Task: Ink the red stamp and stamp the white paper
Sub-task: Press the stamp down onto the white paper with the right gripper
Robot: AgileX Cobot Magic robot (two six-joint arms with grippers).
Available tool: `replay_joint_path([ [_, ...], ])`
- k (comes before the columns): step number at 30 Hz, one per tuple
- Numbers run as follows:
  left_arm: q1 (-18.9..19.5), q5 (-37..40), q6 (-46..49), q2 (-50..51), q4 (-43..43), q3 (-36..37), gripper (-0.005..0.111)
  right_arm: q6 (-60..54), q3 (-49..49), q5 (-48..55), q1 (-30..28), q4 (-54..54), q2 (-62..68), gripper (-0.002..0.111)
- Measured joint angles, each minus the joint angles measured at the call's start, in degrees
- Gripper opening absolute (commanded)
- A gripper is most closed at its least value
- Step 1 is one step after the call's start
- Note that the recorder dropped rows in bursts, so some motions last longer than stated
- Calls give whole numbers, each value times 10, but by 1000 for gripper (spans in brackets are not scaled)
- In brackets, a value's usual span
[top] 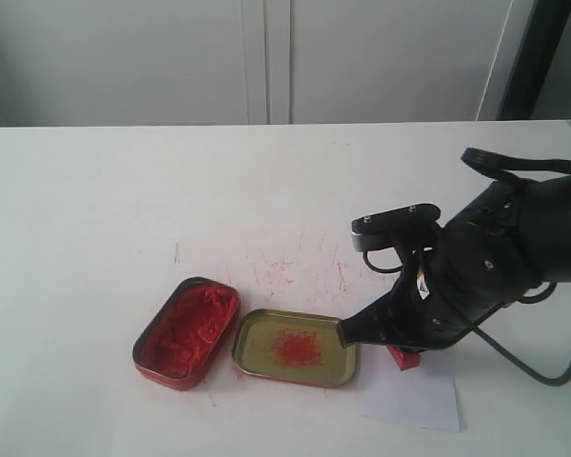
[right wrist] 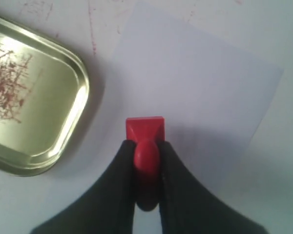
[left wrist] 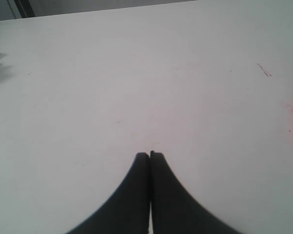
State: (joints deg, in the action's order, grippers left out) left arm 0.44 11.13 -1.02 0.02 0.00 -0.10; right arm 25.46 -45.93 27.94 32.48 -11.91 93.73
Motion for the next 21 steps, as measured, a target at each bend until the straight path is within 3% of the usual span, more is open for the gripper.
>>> replay_joint_path([
  [21,0,0,0,0,0,0,0,1,25,-60,-15,2,19,0],
])
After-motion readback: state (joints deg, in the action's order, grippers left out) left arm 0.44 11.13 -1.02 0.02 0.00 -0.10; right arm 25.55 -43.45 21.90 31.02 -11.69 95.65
